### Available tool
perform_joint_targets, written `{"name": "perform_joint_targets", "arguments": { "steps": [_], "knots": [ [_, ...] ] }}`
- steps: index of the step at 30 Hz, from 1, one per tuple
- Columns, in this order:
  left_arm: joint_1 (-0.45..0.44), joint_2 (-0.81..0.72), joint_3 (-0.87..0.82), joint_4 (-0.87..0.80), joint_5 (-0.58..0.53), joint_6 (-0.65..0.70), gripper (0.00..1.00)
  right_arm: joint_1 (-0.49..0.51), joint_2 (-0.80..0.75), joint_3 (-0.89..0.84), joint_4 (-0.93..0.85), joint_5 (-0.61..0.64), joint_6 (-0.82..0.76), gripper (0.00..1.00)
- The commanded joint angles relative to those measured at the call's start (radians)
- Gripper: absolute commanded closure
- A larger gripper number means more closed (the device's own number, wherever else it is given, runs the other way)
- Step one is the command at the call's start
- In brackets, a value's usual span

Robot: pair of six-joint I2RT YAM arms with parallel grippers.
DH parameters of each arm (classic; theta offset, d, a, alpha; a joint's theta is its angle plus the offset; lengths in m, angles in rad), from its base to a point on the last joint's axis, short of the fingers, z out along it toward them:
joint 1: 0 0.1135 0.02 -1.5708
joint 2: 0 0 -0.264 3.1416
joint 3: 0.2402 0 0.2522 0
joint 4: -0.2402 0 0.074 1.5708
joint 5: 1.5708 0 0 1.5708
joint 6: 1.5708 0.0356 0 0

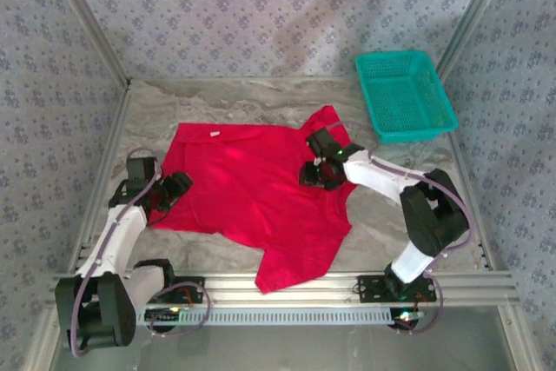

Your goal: Fold the inside-out t-shirt

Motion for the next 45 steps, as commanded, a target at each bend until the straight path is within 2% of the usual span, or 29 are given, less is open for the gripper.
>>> {"name": "perform_joint_targets", "arguments": {
  "steps": [1,7,11,18,20,21,22,23,28,33,37,39,40,41,42,45],
  "knots": [
    [0.006,0.019,0.087,-0.022,-0.001,-0.008,0.40,-0.071,0.028,0.132,-0.024,0.124,-0.006,0.52],
    [0.002,0.059,0.108,-0.007,0.035,-0.014,0.41,-0.171,0.269,0.392,-0.072,0.115,-0.063,0.50],
    [0.001,0.048,0.089,-0.010,0.030,-0.005,0.41,-0.191,0.415,0.568,-0.148,0.126,-0.075,0.49],
    [0.002,0.049,0.087,-0.010,0.017,0.006,0.41,-0.220,0.565,0.737,-0.157,0.136,-0.079,0.49],
    [0.002,0.056,0.091,-0.007,0.019,0.007,0.41,-0.231,0.607,0.789,-0.170,0.130,-0.080,0.55],
    [0.001,0.060,0.093,-0.009,0.021,0.006,0.41,-0.239,0.626,0.817,-0.181,0.125,-0.082,0.65],
    [0.001,0.063,0.096,-0.010,0.023,0.008,0.41,-0.245,0.639,0.841,-0.189,0.116,-0.082,0.85],
    [0.003,0.065,0.100,-0.013,0.022,0.011,0.41,-0.253,0.643,0.858,-0.192,0.109,-0.078,1.00],
    [0.001,0.060,0.108,-0.029,0.012,0.019,0.41,-0.286,0.600,0.936,-0.177,0.054,-0.070,1.00],
    [0.003,0.060,0.106,-0.018,0.012,0.011,0.41,-0.299,0.541,1.023,-0.130,0.078,-0.073,1.00],
    [0.002,0.065,0.096,-0.003,0.017,-0.003,0.42,-0.319,0.580,1.111,-0.078,0.089,-0.066,1.00],
    [0.001,0.062,0.093,0.000,0.025,-0.010,0.42,-0.329,0.630,1.176,-0.078,0.054,-0.053,1.00],
    [0.002,0.059,0.093,0.000,0.028,-0.013,0.42,-0.332,0.658,1.218,-0.096,0.037,-0.043,0.89],
    [0.001,0.054,0.093,-0.003,0.030,-0.015,0.42,-0.335,0.692,1.277,-0.145,0.013,-0.027,0.68],
    [0.002,0.046,0.094,-0.008,0.029,-0.014,0.42,-0.336,0.724,1.333,-0.198,-0.017,-0.023,0.60],
    [0.002,0.017,0.095,-0.021,0.005,-0.009,0.41,-0.330,0.733,1.393,-0.276,-0.027,-0.022,0.50]
  ]
}}
